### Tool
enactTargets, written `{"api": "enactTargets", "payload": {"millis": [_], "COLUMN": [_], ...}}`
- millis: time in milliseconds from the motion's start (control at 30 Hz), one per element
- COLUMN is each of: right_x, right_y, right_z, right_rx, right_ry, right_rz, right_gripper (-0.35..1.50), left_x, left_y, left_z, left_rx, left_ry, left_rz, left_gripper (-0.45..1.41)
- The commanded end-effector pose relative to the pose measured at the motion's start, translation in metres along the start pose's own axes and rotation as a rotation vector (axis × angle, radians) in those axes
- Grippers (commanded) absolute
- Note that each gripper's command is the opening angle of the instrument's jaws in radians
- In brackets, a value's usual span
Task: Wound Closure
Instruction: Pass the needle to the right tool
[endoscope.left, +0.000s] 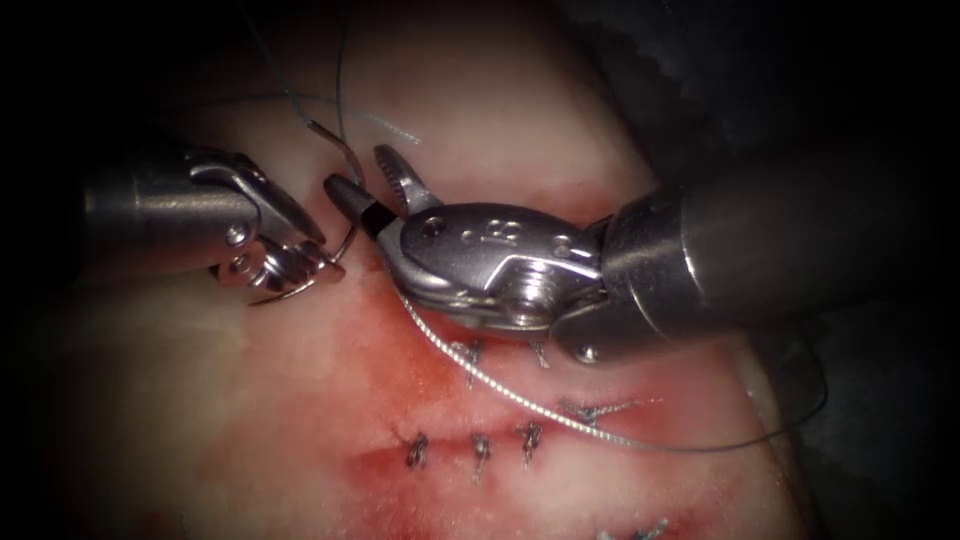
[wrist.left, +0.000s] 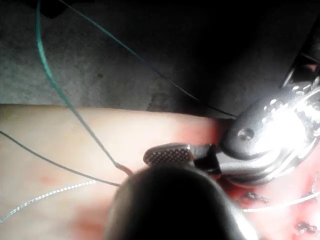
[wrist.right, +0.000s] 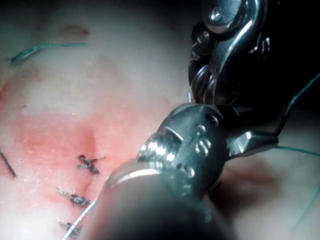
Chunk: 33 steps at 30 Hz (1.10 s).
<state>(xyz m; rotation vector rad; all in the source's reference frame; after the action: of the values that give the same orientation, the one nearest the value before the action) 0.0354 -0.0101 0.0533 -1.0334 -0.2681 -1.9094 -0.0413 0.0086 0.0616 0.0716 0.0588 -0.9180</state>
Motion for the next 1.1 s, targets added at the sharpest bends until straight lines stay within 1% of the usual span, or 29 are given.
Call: {"api": "enactTargets", "payload": {"millis": [33,100,133,233,367,400,467,567,733,833,933,1033,1100], "right_x": [0.0001,0.0004,0.0005,0.0010,0.0011,0.0011,0.0010,0.0007,0.0008,0.0004,0.0007,0.0010,0.0011], "right_y": [0.0008,0.0014,0.0015,0.0015,0.0014,0.0013,0.0013,0.0011,0.0021,0.0025,0.0023,0.0021,0.0019], "right_z": [0.0008,0.0014,0.0015,0.0020,0.0021,0.0021,0.0021,0.0012,0.0001,0.0003,0.0006,0.0009,0.0011], "right_rx": [-0.002,0.004,0.006,0.009,0.010,0.010,0.009,0.005,0.009,0.015,0.018,0.020,0.022], "right_ry": [-0.004,-0.007,-0.011,-0.015,-0.016,-0.016,-0.013,-0.011,-0.006,0.003,0.002,0.000,0.000], "right_rz": [-0.004,-0.017,-0.023,-0.079,-0.108,-0.126,-0.138,-0.143,-0.139,-0.130,-0.131,-0.133,-0.127], "right_gripper": [0.21,0.12,0.12,0.22,0.26,0.36,0.41,0.39,0.22,0.29,0.22,0.22,0.26], "left_x": [-0.0010,-0.0011,-0.0011,-0.0011,-0.0010,-0.0009,-0.0008,-0.0005,-0.0001,0.0000,0.0001,0.0002,0.0002], "left_y": [-0.0001,-0.0003,-0.0003,-0.0004,-0.0005,-0.0005,-0.0006,-0.0004,0.0004,0.0004,0.0000,-0.0004,-0.0005], "left_z": [0.0003,0.0003,0.0003,0.0002,0.0002,0.0003,0.0005,0.0006,0.0013,0.0015,0.0013,0.0011,0.0011], "left_rx": [-0.002,-0.027,-0.034,-0.053,-0.062,-0.068,-0.074,-0.077,-0.082,-0.090,-0.101,-0.106,-0.111], "left_ry": [-0.003,0.001,0.006,0.020,0.027,0.035,0.041,0.043,0.038,0.048,0.065,0.072,0.079], "left_rz": [0.004,0.021,0.024,0.045,0.062,0.067,0.071,0.076,0.091,0.098,0.104,0.106,0.109], "left_gripper": [-0.45,-0.45,-0.45,-0.45,-0.45,-0.45,-0.45,-0.45,-0.45,-0.45,-0.45,-0.45,-0.45]}}
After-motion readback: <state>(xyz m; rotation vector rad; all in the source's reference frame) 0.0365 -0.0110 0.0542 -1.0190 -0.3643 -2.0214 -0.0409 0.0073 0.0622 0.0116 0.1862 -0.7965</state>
